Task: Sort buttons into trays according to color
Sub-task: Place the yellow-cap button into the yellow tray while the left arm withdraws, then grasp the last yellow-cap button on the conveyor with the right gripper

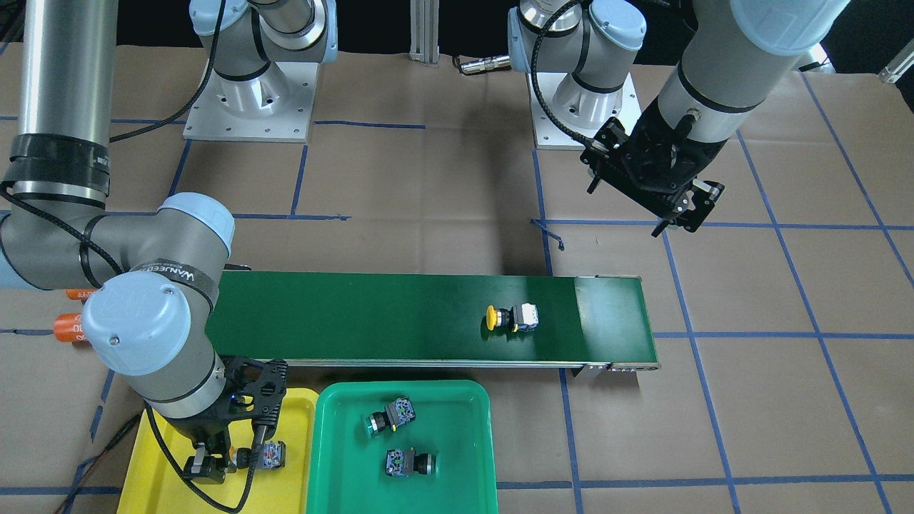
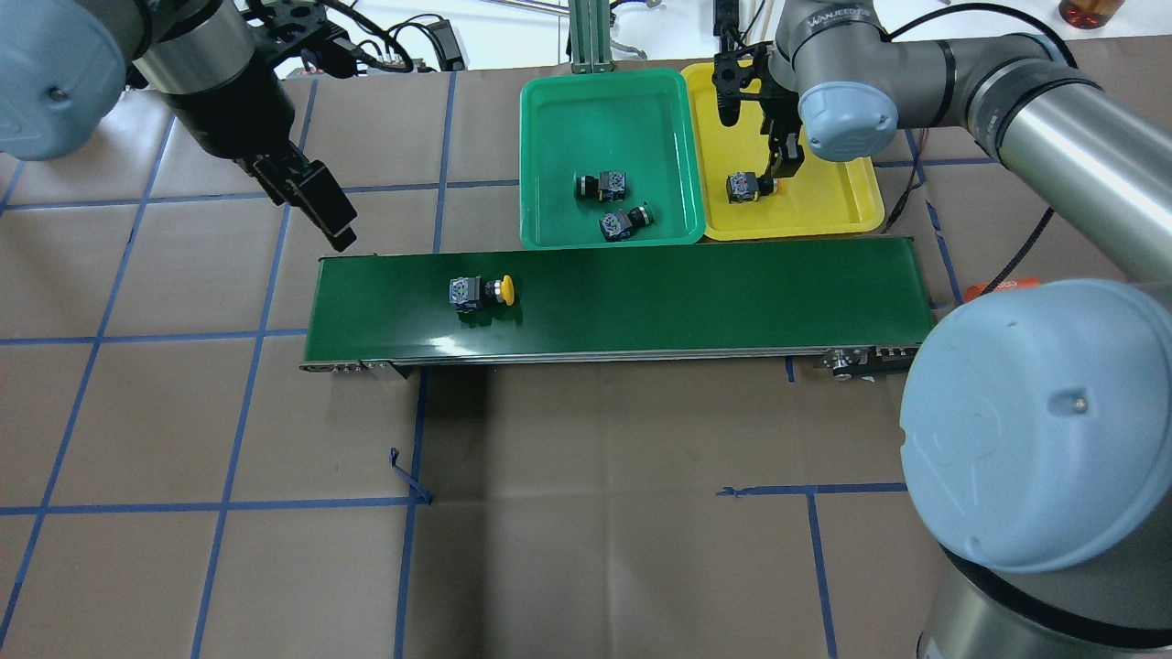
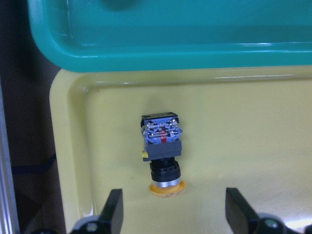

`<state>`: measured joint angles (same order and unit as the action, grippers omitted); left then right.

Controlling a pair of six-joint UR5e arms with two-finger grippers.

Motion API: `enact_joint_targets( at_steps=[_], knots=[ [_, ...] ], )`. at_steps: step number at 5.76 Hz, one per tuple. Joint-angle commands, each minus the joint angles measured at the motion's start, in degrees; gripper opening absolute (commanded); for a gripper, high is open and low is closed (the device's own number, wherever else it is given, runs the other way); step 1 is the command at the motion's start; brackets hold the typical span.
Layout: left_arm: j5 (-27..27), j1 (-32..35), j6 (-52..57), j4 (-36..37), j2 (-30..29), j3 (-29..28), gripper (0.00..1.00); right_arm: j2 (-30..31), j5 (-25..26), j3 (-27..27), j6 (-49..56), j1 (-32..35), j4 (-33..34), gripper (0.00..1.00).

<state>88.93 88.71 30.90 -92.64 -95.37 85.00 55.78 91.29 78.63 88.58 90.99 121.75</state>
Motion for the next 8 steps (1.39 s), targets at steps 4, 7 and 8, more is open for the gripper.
enact_joint_targets(
  at_steps=[4,7,8],
  knots=[
    [-0.86,0.24,-25.01,2.56,1.59,-1.06,0.98,14.25,-0.59,9.48,-14.16,10.32,-18.58,1.0],
    [-1.13,-0.03,-24.84,2.56,1.85,-0.71,0.98,10.87,-2.16,10.76,-25.52,17.79,-6.84,1.0],
    [-1.13,-0.03,-24.83,2.56,1.68,-0.88,0.98,9.8,-3.3,10.93,-26.78,19.74,-3.57,1.0]
  ],
)
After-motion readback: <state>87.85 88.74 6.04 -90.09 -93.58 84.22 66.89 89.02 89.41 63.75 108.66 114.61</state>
